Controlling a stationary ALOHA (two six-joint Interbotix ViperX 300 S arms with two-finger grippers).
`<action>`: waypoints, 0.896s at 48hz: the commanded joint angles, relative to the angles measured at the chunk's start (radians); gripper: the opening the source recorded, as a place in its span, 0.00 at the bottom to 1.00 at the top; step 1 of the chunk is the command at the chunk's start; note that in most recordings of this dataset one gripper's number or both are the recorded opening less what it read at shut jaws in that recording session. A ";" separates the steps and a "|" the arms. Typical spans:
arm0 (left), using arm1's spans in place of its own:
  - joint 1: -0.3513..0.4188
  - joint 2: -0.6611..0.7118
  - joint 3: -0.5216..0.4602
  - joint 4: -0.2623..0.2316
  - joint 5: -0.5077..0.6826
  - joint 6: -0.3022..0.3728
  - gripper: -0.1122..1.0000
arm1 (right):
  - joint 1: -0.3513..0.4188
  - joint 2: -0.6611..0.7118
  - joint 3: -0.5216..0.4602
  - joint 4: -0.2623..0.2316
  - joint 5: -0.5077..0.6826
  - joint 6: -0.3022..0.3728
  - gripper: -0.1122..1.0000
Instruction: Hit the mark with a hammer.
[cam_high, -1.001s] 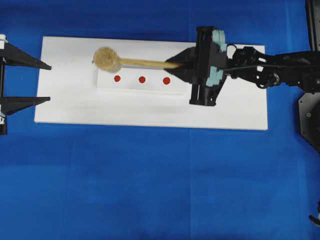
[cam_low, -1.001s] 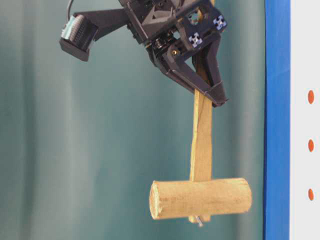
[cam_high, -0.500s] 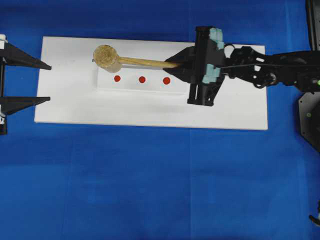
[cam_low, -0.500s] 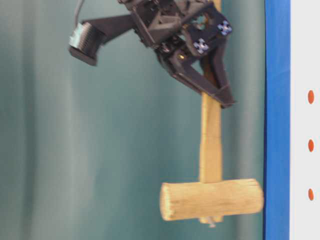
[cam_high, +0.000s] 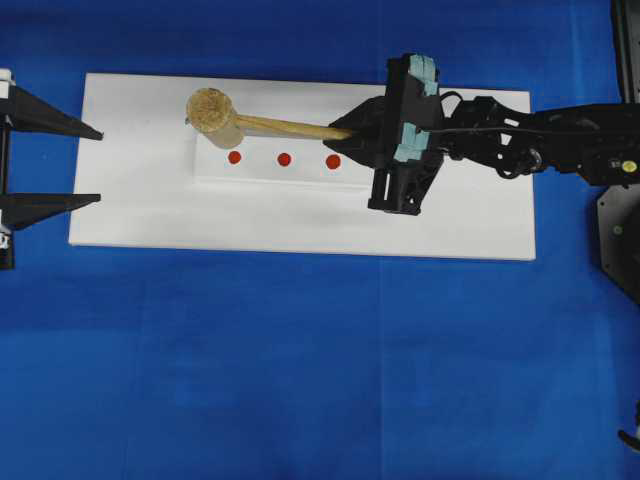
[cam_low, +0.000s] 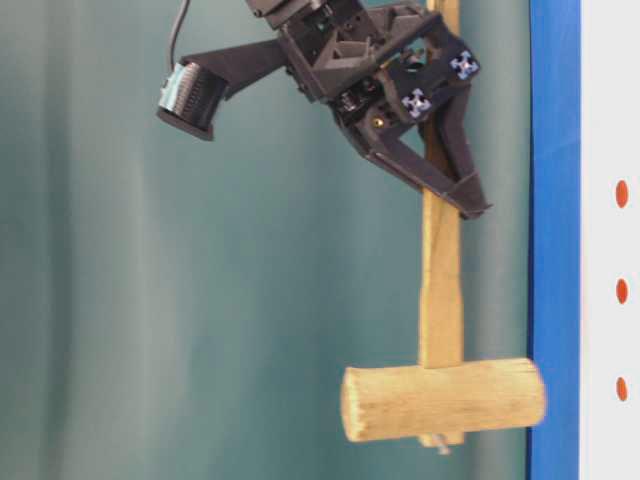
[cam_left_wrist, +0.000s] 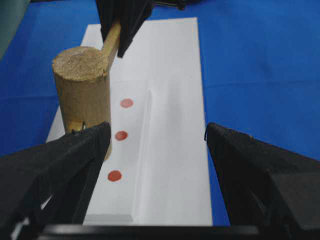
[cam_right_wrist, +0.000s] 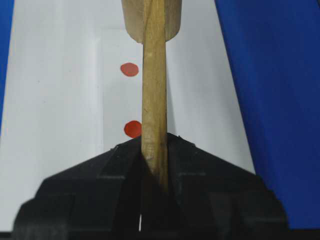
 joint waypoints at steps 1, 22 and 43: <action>0.003 0.009 -0.012 -0.003 -0.006 -0.003 0.77 | 0.006 0.026 -0.028 0.008 0.008 0.018 0.12; 0.003 0.009 -0.012 -0.005 -0.011 -0.006 0.77 | 0.003 0.055 -0.018 0.014 -0.002 0.058 0.12; 0.002 0.011 -0.012 -0.005 -0.009 -0.025 0.77 | 0.006 -0.262 0.158 0.005 -0.017 0.071 0.12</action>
